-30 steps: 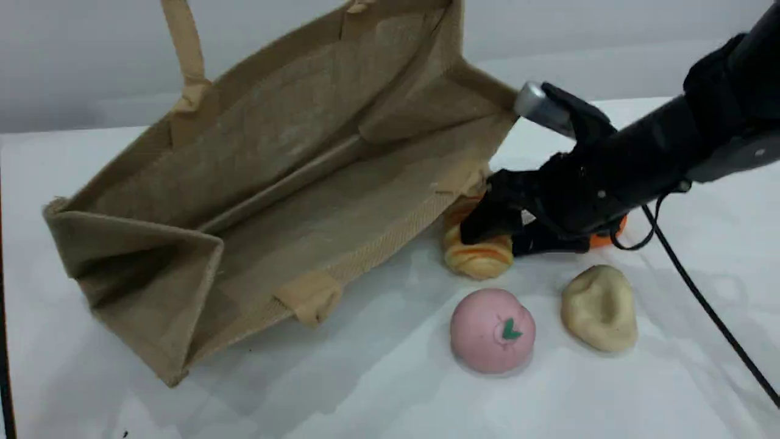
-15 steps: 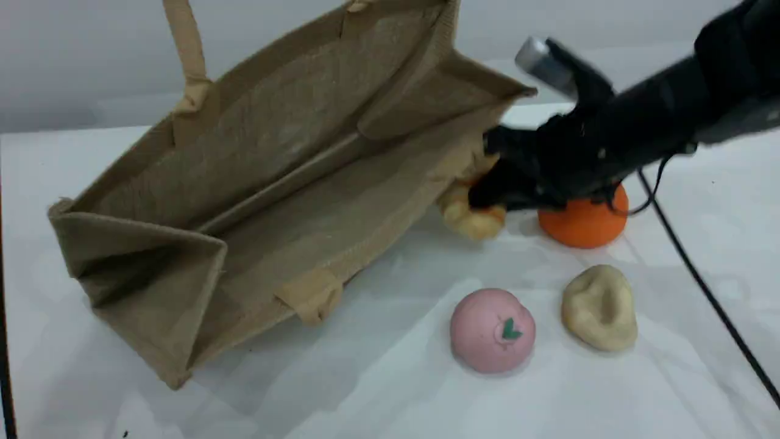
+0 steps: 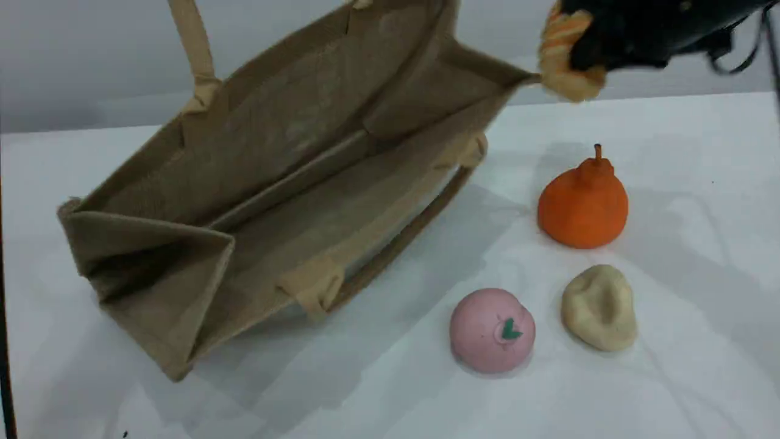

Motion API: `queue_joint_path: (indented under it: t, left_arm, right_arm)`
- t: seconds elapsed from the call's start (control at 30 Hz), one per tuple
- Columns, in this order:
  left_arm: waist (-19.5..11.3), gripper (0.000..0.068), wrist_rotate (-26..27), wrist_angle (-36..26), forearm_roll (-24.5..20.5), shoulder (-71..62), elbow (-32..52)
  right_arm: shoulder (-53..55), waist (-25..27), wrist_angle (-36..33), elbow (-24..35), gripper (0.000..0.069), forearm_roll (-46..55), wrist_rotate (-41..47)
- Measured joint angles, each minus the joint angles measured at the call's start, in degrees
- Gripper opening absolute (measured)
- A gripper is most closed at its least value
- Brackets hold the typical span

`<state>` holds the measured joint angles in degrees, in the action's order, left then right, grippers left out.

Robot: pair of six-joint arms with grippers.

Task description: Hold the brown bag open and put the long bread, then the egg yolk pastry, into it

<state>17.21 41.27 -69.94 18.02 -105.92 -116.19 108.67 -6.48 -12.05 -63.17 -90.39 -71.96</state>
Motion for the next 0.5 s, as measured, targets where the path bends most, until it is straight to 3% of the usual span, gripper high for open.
queue_joint_path:
  t: [0.1,0.3,0.5]
  left_arm:
    - [0.06,0.0094,0.00,-0.05,0.00,0.00,0.00]
    - [0.06,0.0093,0.00,-0.05,0.00,-0.15,0.00]
    - [0.06,0.0093,-1.29,-0.05,0.06,-0.18,0.00]
  right_arm:
    - [-2.72,1.86,-3.52,0.99,0.0065,3.37,2.21]
    - [-9.48,1.95,-18.38,3.64,0.0063,15.99,12.08]
    - [-18.30,1.69,-24.31,9.56,0.0060,23.48,17.98]
